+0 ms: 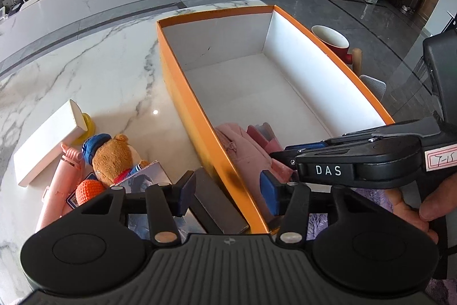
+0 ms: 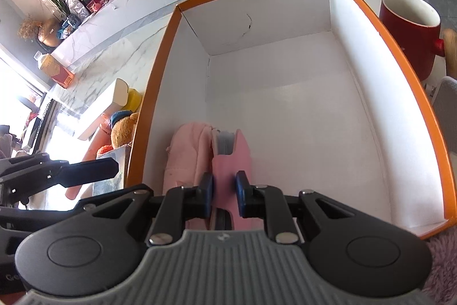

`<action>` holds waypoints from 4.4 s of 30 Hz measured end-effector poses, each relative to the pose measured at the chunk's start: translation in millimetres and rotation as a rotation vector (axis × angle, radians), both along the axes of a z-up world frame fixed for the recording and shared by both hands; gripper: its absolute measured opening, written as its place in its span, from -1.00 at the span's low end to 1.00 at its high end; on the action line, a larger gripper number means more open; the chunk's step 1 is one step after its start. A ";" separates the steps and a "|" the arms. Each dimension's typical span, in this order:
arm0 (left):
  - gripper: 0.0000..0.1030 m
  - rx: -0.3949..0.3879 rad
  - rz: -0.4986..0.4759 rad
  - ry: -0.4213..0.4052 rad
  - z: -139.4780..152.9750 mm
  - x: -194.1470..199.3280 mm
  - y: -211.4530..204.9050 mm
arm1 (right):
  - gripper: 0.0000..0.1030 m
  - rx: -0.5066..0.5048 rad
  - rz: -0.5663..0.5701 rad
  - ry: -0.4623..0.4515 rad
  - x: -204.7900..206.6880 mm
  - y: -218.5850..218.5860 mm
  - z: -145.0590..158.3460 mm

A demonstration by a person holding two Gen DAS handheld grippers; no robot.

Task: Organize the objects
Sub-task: 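Open the left tool to drop the pouch while the right tool releases the card holder, then move both tools back to the pile beside the orange box, then grasp the brown PHOTO CARD box upright with the left tool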

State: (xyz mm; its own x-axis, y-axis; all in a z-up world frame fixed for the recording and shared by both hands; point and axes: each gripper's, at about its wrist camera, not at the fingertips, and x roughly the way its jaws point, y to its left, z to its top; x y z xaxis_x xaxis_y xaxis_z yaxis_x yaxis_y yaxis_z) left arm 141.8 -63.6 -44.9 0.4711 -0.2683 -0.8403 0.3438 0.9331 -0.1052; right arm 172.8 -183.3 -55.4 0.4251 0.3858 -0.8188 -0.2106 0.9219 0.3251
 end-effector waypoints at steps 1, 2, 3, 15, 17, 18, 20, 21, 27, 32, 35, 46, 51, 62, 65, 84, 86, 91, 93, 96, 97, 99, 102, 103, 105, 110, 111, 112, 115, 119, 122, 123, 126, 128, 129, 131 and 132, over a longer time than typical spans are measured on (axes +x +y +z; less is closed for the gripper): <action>0.13 -0.009 0.000 0.004 -1.2 -0.9 1.1 | -0.65 -0.032 0.013 -0.025 -2.8 1.7 3.2; 0.11 -0.012 0.003 0.009 -2.6 -1.3 2.1 | -0.65 -0.063 0.028 -0.046 -5.3 4.7 6.0; 0.11 -0.012 0.007 0.009 -3.8 -1.3 3.4 | -0.65 -0.087 0.036 -0.057 -6.8 7.2 7.6; 0.11 -0.107 0.015 -0.001 -0.3 -6.2 19.2 | -0.58 0.010 0.001 0.032 -1.1 -2.1 -1.7; 0.12 -0.115 0.020 -0.008 2.3 -7.4 21.0 | -0.58 0.053 -0.024 0.048 -0.8 -9.6 -0.9; 0.11 -0.118 0.022 -0.013 3.6 -7.9 21.9 | -0.58 0.068 -0.034 0.052 -0.8 -12.3 -0.7; 0.12 -0.126 0.027 -0.021 5.7 -8.5 23.4 | -0.58 0.106 -0.054 0.067 -0.9 -17.9 -0.5; 0.12 -0.130 0.030 -0.023 6.7 -8.9 23.9 | -0.61 0.125 -0.061 0.076 -0.8 -20.2 -1.0; 0.12 -0.134 0.036 -0.028 8.1 -9.7 22.2 | -0.87 0.156 -0.030 0.070 -4.5 -14.7 -4.2; 0.12 -0.131 0.044 -0.033 9.4 -12.3 22.9 | -0.89 0.137 -0.044 0.053 -6.0 -11.6 -3.5; 0.12 -0.129 0.053 -0.032 9.2 -12.4 24.1 | -0.86 0.140 -0.052 0.047 -6.0 -15.1 -3.1; 0.12 -0.127 0.059 -0.039 10.9 -12.9 25.1 | -0.79 0.121 -0.052 0.035 -6.7 -17.3 -2.7; 0.12 -0.128 0.061 -0.044 13.2 -13.9 27.1 | -0.77 0.121 -0.056 0.015 -8.0 -21.6 3.6; 0.12 -0.141 0.177 -0.043 28.1 -29.3 61.8 | -0.57 0.146 0.073 -0.159 -36.1 2.7 46.3; 0.12 -0.133 0.215 -0.037 27.0 -35.4 73.7 | -0.57 0.135 0.145 -0.204 -48.6 19.2 55.3; 0.22 -0.303 0.396 0.126 -28.6 -12.1 121.4 | -0.80 -0.214 0.420 -0.331 -62.7 103.5 34.3; 0.26 -0.309 0.399 0.146 -34.9 -8.7 122.3 | -0.90 -0.257 0.442 -0.338 -61.4 110.4 29.7; 0.43 -0.367 0.408 0.190 -48.5 -1.3 128.6 | -0.94 -0.363 0.474 -0.367 -60.4 121.6 20.0; 0.48 -0.389 0.409 0.199 -51.6 1.2 130.3 | -0.94 -0.381 0.486 -0.361 -59.6 124.0 16.3; 0.56 -0.419 0.407 0.211 -56.8 5.1 131.6 | -0.94 -0.374 0.502 -0.349 -59.6 126.0 12.1; 0.57 -0.430 0.413 0.211 -57.8 5.4 132.5 | -0.95 -0.366 0.508 -0.349 -60.1 127.1 11.8; 0.56 -0.443 0.419 0.214 -58.6 5.4 134.9 | -1.00 -0.371 0.511 -0.353 -60.6 128.8 11.4; 0.30 -0.475 0.432 0.212 -57.2 3.6 140.1 | -1.00 -0.323 0.508 -0.333 -58.7 127.2 12.8; 0.13 -0.486 0.431 0.210 -55.8 2.7 141.9 | -1.00 -0.289 0.502 -0.317 -56.9 125.8 13.8; -0.01 -0.486 0.437 0.205 -52.6 0.9 143.5 | -1.00 -0.246 0.498 -0.290 -54.9 125.2 14.3; -0.21 -0.538 0.456 0.230 -54.8 -3.0 149.0 | -1.00 -0.280 0.503 -0.309 -62.9 130.9 16.5; -0.14 -0.538 0.473 0.229 -56.0 -3.4 150.0 | -1.00 -0.293 0.495 -0.319 -64.0 130.3 18.2; 0.08 -0.532 0.490 0.235 -57.6 -3.1 150.6 | -0.99 -0.322 0.489 -0.334 -65.2 130.2 19.7; 0.39 -0.526 0.505 0.248 -62.8 -0.7 149.7 | -0.99 -0.450 0.497 -0.402 -70.5 134.5 20.4; 0.43 -0.546 0.487 0.264 -67.3 2.2 143.8 | -0.99 -0.556 0.537 -0.427 -75.7 138.9 13.5; 0.44 -0.551 0.472 0.270 -68.5 5.4 139.0 | -0.99 -0.616 0.581 -0.430 -80.4 142.9 3.9; 0.44 -0.552 0.467 0.272 -68.8 5.9 137.9 | -0.99 -0.614 0.594 -0.421 -81.1 143.5 1.3; 0.45 -0.559 0.459 0.276 -69.9 6.5 136.8 | -1.00 -0.594 0.605 -0.419 -81.7 143.7 -0.1; 0.38 -0.561 0.458 0.274 -69.6 6.0 137.9 | -1.00 -0.578 0.603 -0.412 -79.5 142.9 1.0; 0.31 -0.572 0.452 0.275 -69.1 5.9 138.8 | -1.00 -0.571 0.604 -0.411 -78.7 142.5 1.5; 0.20 -0.575 0.448 0.278 -67.8 5.5 140.0 | -1.00 -0.553 0.606 -0.403 -77.7 141.6 2.3; 0.19 -0.567 0.446 0.273 -66.8 4.9 139.8 | -1.00 -0.542 0.606 -0.401 -77.3 140.9 2.7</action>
State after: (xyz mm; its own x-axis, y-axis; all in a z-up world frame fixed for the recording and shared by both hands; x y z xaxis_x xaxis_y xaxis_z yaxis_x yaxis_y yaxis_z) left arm 146.7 76.2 -111.6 0.4315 -0.5263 -0.7327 -0.1588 0.7552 -0.6360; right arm 95.5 -42.3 -52.7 0.5671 0.2408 -0.7877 -0.7135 0.6214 -0.3237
